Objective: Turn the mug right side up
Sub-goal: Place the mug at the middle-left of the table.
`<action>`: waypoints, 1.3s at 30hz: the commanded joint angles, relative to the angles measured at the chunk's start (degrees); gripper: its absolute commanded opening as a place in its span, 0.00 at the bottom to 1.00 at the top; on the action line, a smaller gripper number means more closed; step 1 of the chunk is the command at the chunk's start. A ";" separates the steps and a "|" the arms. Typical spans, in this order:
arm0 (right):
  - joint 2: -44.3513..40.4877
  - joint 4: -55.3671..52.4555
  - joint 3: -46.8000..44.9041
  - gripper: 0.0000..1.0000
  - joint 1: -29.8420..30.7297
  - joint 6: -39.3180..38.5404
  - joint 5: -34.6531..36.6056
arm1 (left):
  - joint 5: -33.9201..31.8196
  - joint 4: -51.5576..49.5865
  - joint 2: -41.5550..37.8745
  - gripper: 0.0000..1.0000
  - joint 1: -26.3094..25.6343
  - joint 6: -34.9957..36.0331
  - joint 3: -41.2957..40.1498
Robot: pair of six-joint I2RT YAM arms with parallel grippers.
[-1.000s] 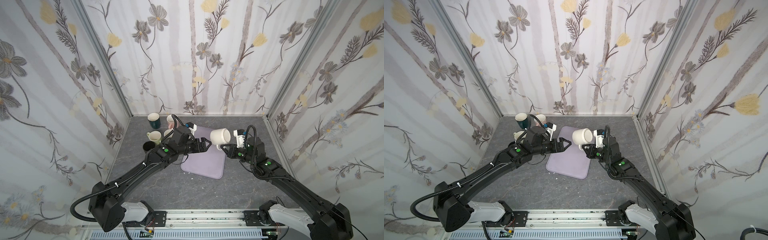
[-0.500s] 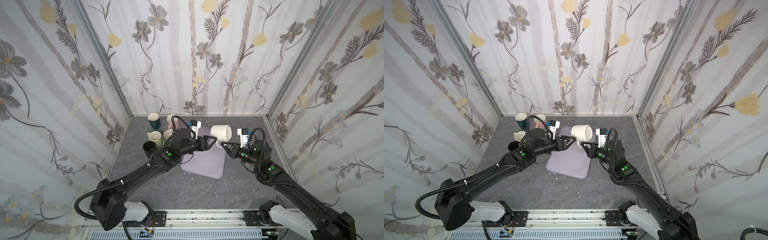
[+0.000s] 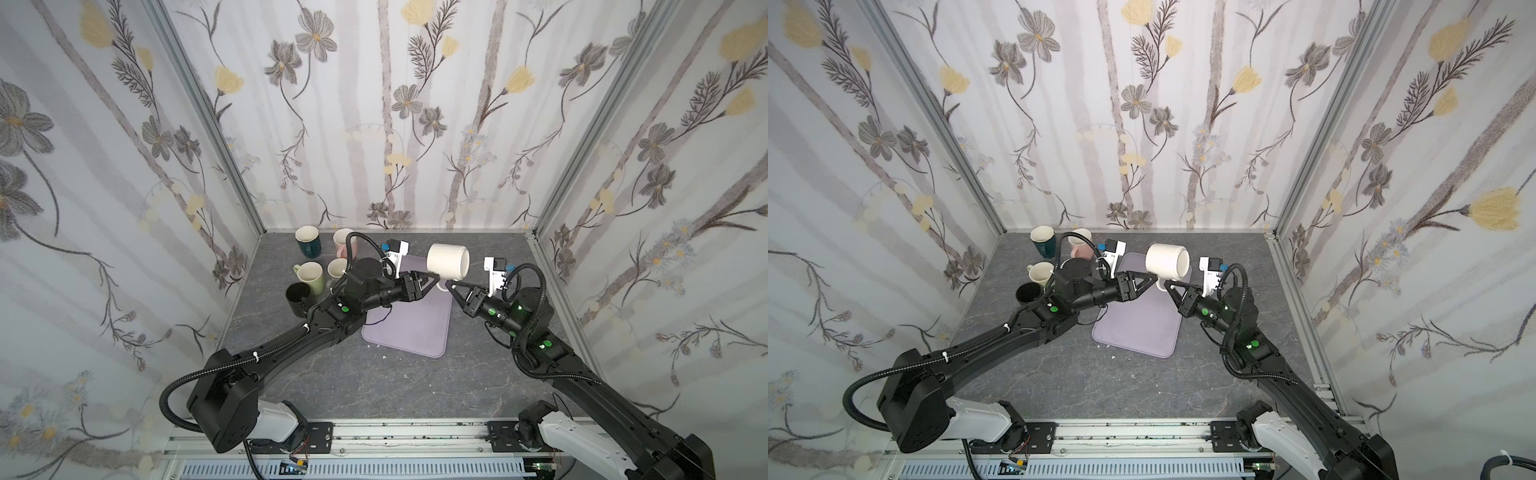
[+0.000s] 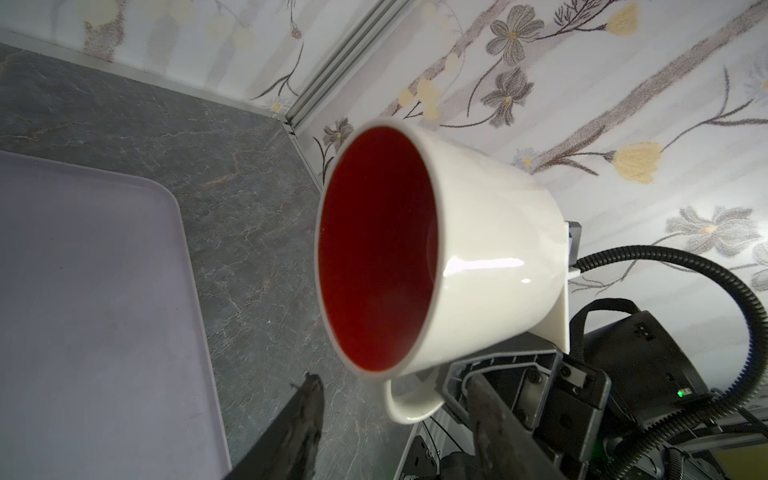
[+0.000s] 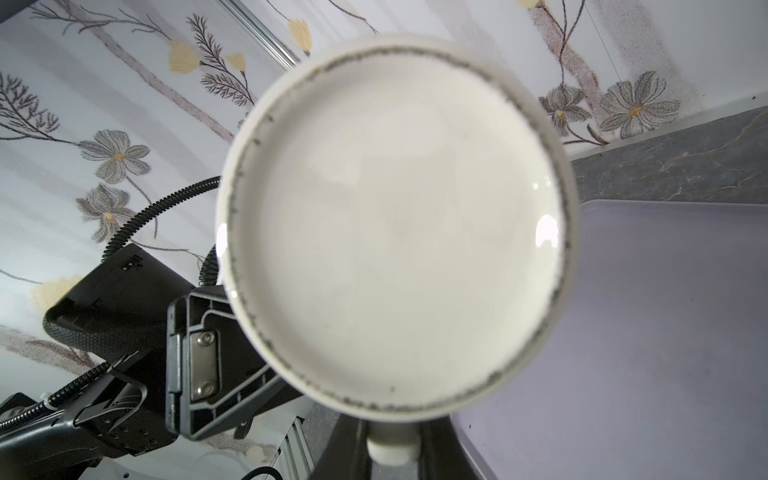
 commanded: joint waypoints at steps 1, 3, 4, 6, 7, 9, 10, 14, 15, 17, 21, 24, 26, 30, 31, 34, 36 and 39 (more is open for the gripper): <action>-0.66 9.51 -0.08 0.00 -0.09 1.06 -0.64 | 2.29 5.70 0.67 0.56 -0.01 -1.70 -0.12; -0.66 10.11 -0.16 0.00 -0.13 1.27 -0.69 | 3.09 7.44 1.43 0.54 0.00 -3.05 -0.26; -0.71 10.70 -0.32 0.00 -0.17 1.28 -0.79 | 3.90 8.96 2.07 0.52 -0.01 -4.00 -0.26; -0.68 11.29 -0.56 0.00 -0.17 1.44 -0.69 | 5.79 12.00 3.62 0.51 -0.02 -6.09 0.23; -0.67 11.92 -0.70 0.00 -0.18 1.54 -0.78 | 6.90 13.32 4.56 0.49 -0.01 -7.15 0.67; -0.53 13.19 -0.97 0.00 -0.24 1.88 -1.23 | 8.26 14.82 6.05 0.45 -0.04 -8.72 1.57; -0.54 13.68 -1.18 0.00 -0.18 1.98 -1.28 | 8.64 15.52 6.58 0.43 -0.02 -9.12 1.88; -0.13 14.32 -1.38 0.00 -0.26 2.21 -1.67 | 8.89 15.38 7.45 0.38 -0.03 -8.91 2.79; -0.12 14.40 -1.36 0.00 -0.31 2.16 -1.83 | 8.72 15.18 7.33 0.36 -0.02 -8.57 2.86; -0.04 14.56 -1.57 0.00 -0.27 2.25 -2.05 | 8.52 14.70 7.06 0.32 -0.02 -7.78 3.06; 0.26 14.64 -1.73 0.00 -0.57 2.59 -2.56 | 8.35 14.21 6.71 0.30 -0.02 -6.81 3.22; 0.99 14.62 -1.91 0.00 -0.78 3.17 -3.06 | 8.18 14.93 6.60 0.28 -0.02 -6.64 3.04; 1.15 15.16 -2.40 0.00 -1.05 3.71 -3.20 | 8.14 15.61 6.47 0.24 -0.01 -6.62 2.78; 1.63 14.72 -2.63 0.00 -1.37 3.92 -3.54 | 8.26 16.14 5.81 0.19 -0.01 -6.12 2.63; 1.75 14.67 -2.76 0.00 -1.45 3.92 -3.54 | 8.26 16.14 5.63 0.19 -0.02 -5.93 2.56; 2.14 14.38 -2.81 0.00 -1.40 3.83 -4.02 | 8.26 16.08 5.23 0.17 0.08 -5.57 2.47; 2.47 13.64 -2.63 0.00 -1.50 3.58 -4.23 | 8.28 16.45 5.10 0.13 -0.02 -5.56 2.32; 3.22 12.07 -2.44 0.00 -1.49 2.98 -4.19 | 7.71 17.49 4.63 0.05 -0.01 -5.45 1.63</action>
